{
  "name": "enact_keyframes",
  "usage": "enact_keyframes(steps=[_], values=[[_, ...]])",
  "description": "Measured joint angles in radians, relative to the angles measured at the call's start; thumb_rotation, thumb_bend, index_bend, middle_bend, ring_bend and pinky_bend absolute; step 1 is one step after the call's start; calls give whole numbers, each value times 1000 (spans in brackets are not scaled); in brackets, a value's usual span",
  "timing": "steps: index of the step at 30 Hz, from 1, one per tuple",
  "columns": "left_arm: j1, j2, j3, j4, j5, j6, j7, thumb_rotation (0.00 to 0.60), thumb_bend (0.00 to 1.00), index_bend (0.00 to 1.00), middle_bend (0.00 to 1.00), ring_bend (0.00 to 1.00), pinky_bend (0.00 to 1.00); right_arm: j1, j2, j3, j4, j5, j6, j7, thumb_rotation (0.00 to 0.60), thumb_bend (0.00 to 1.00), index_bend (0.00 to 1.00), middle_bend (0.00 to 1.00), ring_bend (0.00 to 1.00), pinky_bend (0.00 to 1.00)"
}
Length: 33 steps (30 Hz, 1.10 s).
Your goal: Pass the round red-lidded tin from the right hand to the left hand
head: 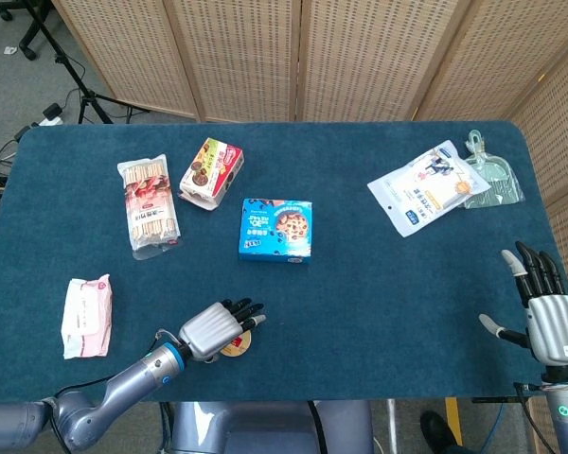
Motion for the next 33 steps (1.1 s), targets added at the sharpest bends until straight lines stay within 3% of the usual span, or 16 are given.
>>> enact_keyframes(steps=[6,13,18,24,33], values=[[-9,-22,18,25,-7,19,-18,600,285,402,347,308,476,-2,-1,6,1,-1,-5,0,600,0,0,0,0,0],[-16,-4,9,24,2,57,-52,600,300,413,354,317,480,-5,0,12,3,2,-12,0,600,0,0,0,0,0],[-22,64,-48,13,-4,98,-108,600,298,446,367,320,480,-9,2,18,2,6,-13,4,600,0,0,0,0,0],[-45,158,-171,62,-86,133,-192,600,296,453,370,323,480,-10,1,24,6,15,-21,2,600,0,0,0,0,0],[-124,120,-243,273,-252,97,-224,600,296,469,376,323,480,-7,-4,36,20,39,-47,-9,600,0,0,0,0,0]])
